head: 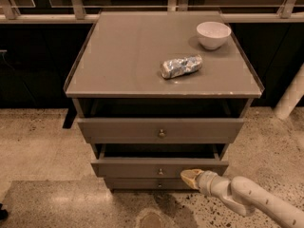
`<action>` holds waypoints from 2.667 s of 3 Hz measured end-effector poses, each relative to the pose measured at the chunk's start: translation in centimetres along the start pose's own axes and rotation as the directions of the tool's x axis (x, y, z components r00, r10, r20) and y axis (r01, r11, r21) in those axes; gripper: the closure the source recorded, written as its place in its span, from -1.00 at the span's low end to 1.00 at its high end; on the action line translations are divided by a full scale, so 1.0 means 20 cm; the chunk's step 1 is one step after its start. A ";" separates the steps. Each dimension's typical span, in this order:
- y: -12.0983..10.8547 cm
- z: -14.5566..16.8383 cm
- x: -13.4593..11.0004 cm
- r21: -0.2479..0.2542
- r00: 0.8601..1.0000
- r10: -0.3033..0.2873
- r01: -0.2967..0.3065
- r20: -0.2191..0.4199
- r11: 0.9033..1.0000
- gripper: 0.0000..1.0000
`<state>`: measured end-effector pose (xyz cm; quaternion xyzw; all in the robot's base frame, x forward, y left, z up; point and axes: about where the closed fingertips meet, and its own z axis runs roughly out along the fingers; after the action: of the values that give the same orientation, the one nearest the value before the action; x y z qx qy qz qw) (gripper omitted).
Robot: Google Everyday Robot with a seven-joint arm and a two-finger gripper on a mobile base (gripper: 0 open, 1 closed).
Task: Close middle drawer
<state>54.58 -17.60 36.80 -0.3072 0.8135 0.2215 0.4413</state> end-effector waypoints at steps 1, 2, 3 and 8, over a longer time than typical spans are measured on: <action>-0.04 0.06 -0.04 -0.015 1.000 -0.022 0.022 -0.007 1.000 1.00; -0.07 0.13 -0.10 -0.046 0.997 -0.066 0.065 -0.028 0.997 1.00; -0.10 0.18 -0.12 -0.063 0.995 -0.089 0.086 -0.049 0.994 1.00; 0.33 -0.60 0.06 -0.016 0.989 0.073 -0.076 -0.130 0.997 0.62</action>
Offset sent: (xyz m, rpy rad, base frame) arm 0.0558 0.0179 0.0060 -0.0793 -0.0094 0.1360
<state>42.46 -20.88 42.48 -0.2950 0.8489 0.2261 0.3759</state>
